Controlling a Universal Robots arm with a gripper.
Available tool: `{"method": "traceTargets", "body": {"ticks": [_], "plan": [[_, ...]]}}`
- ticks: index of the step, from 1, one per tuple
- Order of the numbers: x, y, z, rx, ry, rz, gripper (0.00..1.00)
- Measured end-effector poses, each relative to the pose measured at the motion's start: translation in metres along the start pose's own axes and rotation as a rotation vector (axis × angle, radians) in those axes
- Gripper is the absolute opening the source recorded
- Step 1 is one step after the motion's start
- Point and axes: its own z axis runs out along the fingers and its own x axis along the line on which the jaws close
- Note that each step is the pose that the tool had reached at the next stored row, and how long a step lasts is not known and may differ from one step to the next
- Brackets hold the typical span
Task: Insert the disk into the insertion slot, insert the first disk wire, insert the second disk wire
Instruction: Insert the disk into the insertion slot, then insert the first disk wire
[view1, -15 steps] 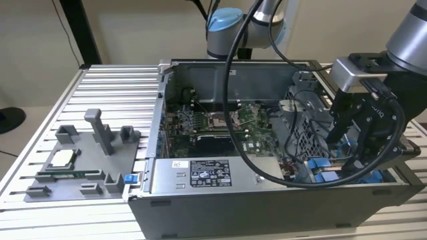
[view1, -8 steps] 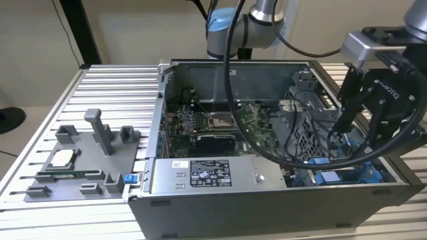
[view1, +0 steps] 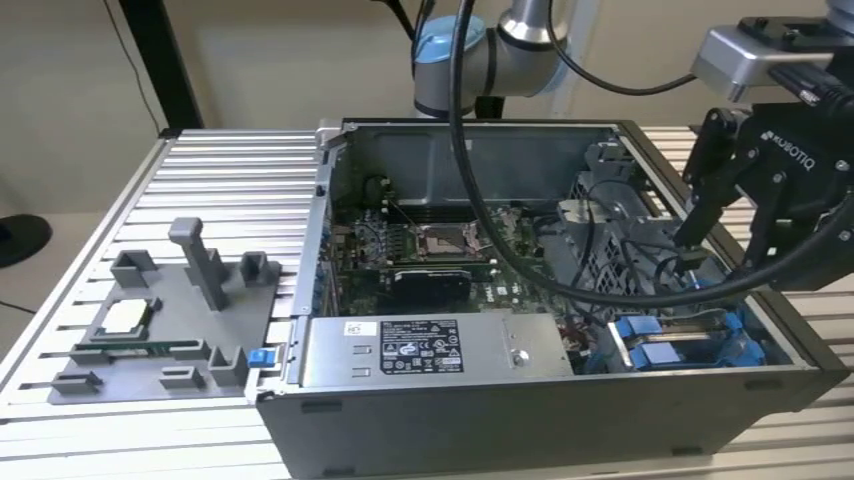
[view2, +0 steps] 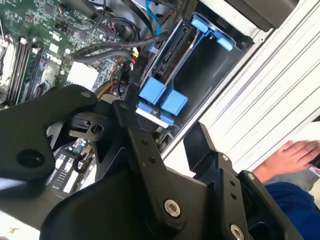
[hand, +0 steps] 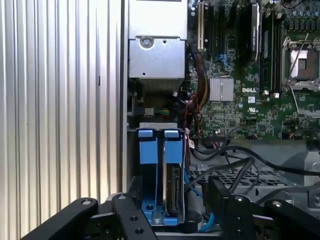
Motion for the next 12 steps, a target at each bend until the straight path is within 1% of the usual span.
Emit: {"method": "traceTargets", "body": {"ticks": [1,3,5,6,7,8,12], "plan": [[-0.0011,0.0000,0.0006,0.0061,-0.0002,-0.002,1.00],[-0.0028,0.0000,0.0012,0.0250,-0.0002,-0.005,1.00],[-0.0042,0.0000,0.0016,0.0458,-0.0004,-0.009,1.00],[-0.0046,0.0000,0.0019,0.0551,-0.0004,-0.010,1.00],[-0.0048,0.0000,0.0023,0.0627,-0.0005,-0.010,1.00],[-0.0049,-0.0001,0.0030,0.0677,-0.0006,-0.010,1.00],[-0.0049,-0.0001,0.0034,0.0691,-0.0006,-0.010,1.00]]}}
